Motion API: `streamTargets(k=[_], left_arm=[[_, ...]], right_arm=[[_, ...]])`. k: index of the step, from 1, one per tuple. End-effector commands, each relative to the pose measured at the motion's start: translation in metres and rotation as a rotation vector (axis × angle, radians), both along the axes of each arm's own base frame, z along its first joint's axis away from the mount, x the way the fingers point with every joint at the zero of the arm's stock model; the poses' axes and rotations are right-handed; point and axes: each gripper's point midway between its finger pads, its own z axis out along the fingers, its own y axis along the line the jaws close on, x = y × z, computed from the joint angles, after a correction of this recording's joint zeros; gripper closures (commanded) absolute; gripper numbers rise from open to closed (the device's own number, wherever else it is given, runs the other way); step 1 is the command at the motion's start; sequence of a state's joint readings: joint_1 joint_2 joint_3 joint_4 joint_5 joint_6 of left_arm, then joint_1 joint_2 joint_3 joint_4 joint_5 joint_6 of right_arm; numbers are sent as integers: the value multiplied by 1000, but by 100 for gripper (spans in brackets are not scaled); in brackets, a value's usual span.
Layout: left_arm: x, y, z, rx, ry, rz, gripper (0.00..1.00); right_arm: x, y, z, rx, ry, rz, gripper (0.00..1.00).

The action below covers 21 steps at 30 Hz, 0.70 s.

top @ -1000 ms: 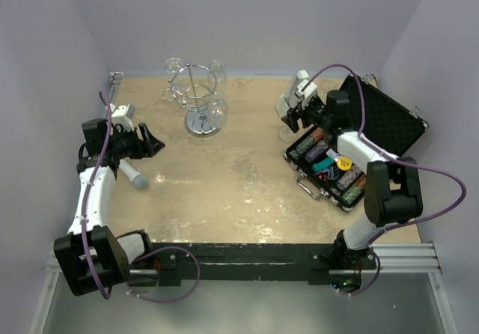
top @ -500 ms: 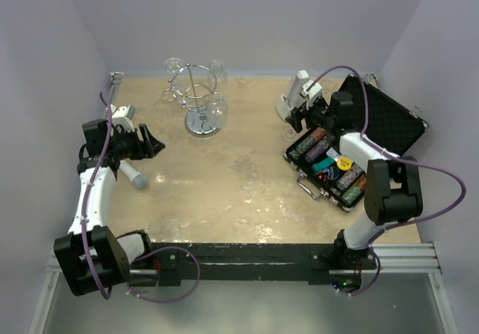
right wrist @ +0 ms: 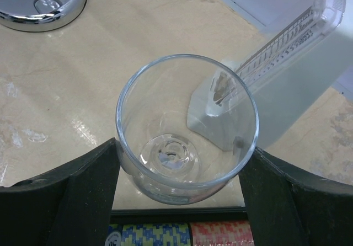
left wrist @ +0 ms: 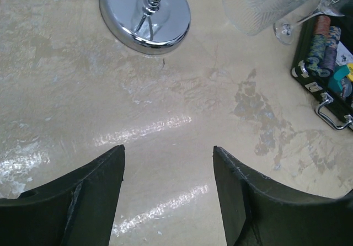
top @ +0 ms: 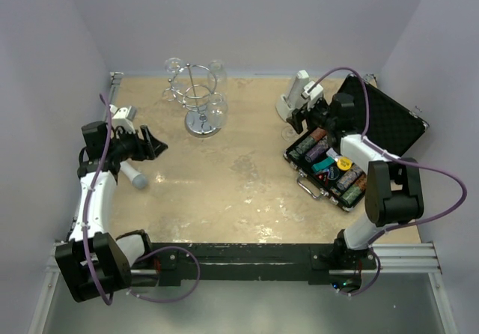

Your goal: Take the wine glass off the wine glass rack

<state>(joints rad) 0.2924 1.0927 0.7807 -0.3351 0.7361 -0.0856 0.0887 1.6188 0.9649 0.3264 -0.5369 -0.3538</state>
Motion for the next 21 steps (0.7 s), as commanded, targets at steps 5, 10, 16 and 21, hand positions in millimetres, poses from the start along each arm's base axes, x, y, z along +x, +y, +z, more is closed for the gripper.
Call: streamTargets(k=[5,10,16,21], left_arm=[[-10,-22,27,15,-189,-149,28],[-16,-39,29,93,-239,-238,25],[-22,-56,36,178,-334,-318,24],[-28,-61,43,213,-413,-373,24]], right_arm=[[-7,-9,31,-13,-71,-20,1],[-11,-9,44,-15,-82,-20,1],[-26,-9,84,-35,-110,4,1],[-50,-8,135,-35,-184,24,2]])
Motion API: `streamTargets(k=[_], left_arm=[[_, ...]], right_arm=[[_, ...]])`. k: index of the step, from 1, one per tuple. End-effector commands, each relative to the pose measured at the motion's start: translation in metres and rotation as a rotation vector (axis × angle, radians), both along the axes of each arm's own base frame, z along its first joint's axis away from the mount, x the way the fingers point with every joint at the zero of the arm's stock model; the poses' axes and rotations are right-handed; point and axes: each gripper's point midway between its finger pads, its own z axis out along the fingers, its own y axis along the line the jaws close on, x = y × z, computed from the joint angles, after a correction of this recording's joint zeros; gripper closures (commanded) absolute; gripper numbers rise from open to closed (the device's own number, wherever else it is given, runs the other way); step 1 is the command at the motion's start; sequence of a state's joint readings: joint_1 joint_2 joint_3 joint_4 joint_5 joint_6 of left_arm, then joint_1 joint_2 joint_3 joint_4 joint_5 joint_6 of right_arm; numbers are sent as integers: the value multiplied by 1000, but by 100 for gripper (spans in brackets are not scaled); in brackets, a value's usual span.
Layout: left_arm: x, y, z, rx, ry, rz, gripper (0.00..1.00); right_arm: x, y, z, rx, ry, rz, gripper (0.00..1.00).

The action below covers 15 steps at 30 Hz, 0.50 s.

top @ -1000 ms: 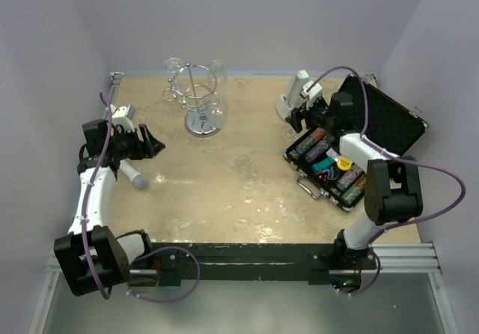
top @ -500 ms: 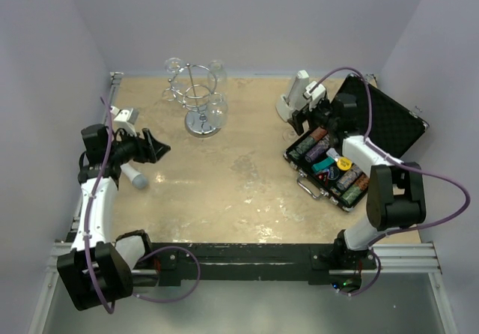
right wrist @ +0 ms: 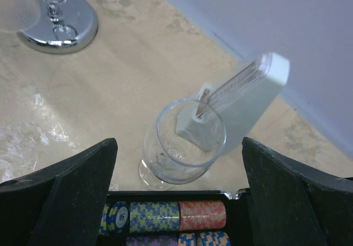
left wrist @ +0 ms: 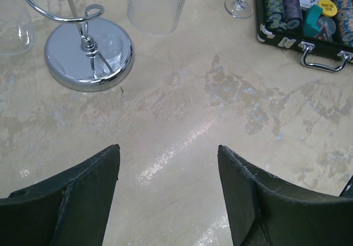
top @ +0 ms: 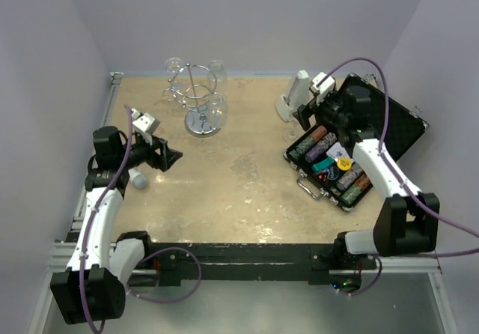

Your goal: Take the wine glass off the wine glass rack

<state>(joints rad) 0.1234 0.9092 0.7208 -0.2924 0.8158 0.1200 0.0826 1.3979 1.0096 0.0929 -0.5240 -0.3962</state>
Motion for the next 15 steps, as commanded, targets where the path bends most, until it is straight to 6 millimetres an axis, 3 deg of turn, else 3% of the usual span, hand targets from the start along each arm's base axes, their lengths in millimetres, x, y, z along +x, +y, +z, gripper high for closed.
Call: streamTargets(k=[1,3,6,11,15], left_arm=[[1,-3,11,63,-139,-70,25],[0,-5,13,63,-152,-81,26],[4,-3,19,45,-168,-50,26],[1,-9,37,1,-178,-62,27],[-1,-8,54,-24,-187,-36,27]], right_arm=[[-20,1,79,2,-147,31,2],[-32,12,99,23,-189,96,2],[-43,43,111,59,-191,172,2],[-47,110,110,112,-182,290,1],[-35,153,96,140,-144,375,2]])
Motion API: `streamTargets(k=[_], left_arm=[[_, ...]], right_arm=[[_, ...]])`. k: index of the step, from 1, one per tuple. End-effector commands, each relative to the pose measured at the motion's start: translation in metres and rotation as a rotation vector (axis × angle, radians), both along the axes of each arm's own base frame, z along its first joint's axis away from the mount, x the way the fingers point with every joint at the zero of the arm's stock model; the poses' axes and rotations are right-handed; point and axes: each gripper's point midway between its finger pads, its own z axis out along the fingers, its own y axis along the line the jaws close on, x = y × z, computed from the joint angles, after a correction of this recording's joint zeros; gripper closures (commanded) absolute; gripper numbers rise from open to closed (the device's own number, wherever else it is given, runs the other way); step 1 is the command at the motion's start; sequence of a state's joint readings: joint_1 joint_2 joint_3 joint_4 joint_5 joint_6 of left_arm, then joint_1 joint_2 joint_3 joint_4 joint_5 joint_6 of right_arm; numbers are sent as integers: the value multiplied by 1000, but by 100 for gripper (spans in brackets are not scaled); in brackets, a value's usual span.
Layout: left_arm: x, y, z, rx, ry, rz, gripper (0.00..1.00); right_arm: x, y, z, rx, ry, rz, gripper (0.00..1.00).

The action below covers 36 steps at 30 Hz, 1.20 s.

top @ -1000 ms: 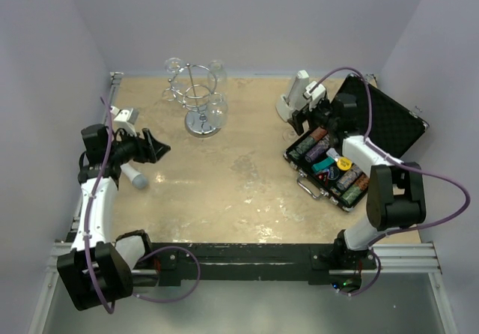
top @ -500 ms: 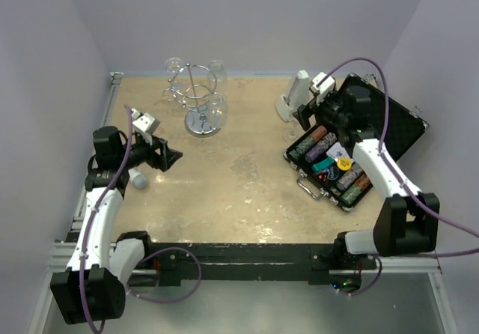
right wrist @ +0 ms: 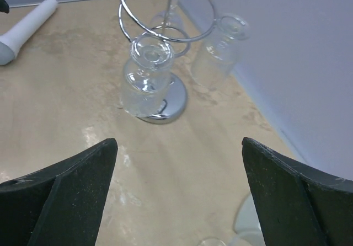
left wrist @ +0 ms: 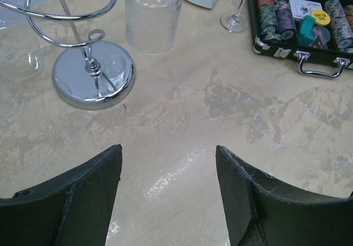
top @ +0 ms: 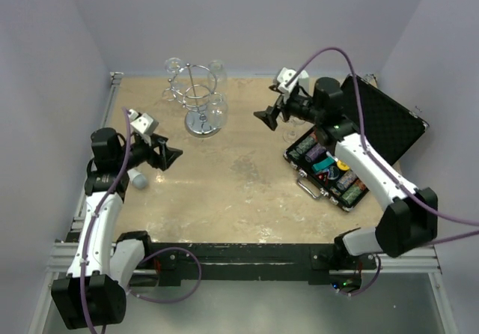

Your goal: Take the wine glass off the wine glass rack

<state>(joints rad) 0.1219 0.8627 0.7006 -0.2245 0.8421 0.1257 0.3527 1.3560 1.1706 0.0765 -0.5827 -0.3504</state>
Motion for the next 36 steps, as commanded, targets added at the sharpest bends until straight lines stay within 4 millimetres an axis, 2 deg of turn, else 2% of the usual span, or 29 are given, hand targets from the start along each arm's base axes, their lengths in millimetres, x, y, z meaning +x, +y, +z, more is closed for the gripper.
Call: streamTargets(k=[1,6,8,13,14,16,25,36], left_arm=[[0,-3,41,-28,-92,2,26],[3,11,43,1,-76,114,22],[6,20,33,18,-47,169,21],[6,34,25,47,-47,254,16],[6,36,23,48,-41,267,3],[5,41,19,51,-29,286,0],[8,44,13,25,-1,293,0],[18,47,12,23,7,293,0]], right_arm=[[13,40,4,48,7,83,2],[19,79,-21,37,40,171,2],[18,94,-33,25,58,201,2],[14,119,-54,26,93,243,2],[14,124,-56,30,93,246,2],[18,131,-60,35,98,243,2],[44,149,-75,63,112,210,2],[59,159,-93,86,147,187,3]])
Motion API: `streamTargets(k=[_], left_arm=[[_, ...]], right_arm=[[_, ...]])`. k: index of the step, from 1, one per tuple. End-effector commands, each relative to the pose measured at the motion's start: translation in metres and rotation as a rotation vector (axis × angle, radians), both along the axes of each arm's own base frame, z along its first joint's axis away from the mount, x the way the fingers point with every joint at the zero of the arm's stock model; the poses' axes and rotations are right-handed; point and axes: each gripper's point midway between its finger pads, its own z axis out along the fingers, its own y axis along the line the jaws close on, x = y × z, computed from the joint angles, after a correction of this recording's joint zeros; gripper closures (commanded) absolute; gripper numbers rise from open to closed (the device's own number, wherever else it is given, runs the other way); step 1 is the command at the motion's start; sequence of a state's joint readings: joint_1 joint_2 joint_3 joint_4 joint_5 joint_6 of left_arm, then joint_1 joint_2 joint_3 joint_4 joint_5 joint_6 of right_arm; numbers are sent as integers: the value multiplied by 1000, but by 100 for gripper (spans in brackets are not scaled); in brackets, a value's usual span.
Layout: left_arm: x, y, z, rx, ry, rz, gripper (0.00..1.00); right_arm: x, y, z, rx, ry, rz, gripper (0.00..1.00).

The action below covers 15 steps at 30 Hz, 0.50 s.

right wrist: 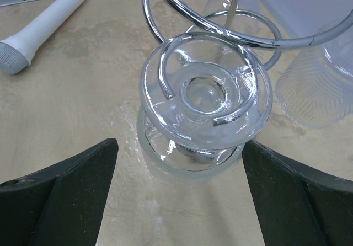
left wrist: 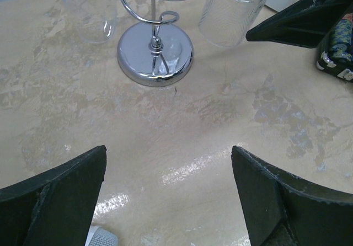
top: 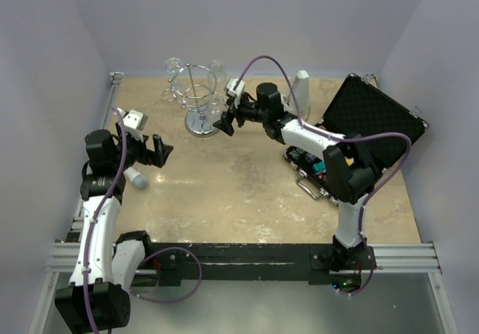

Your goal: Take the wine glass off the wine glass rack

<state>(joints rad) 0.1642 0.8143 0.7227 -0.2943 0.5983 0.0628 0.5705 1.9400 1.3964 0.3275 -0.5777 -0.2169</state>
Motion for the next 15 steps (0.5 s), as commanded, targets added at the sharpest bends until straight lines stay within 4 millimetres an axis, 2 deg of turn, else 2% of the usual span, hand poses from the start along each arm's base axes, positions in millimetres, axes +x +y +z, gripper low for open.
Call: streamTargets(k=[1,11,15], left_arm=[[8,4,14,-12,-43,7,0],[15,8,9,18,-36,9,1],[17,9,9,15,-35,8,1]], right_arm=[[13,10,30,77,-50,-11,3],[13,15,16,78,-25,6,7],[15,12,21,98,-44,-23,6]])
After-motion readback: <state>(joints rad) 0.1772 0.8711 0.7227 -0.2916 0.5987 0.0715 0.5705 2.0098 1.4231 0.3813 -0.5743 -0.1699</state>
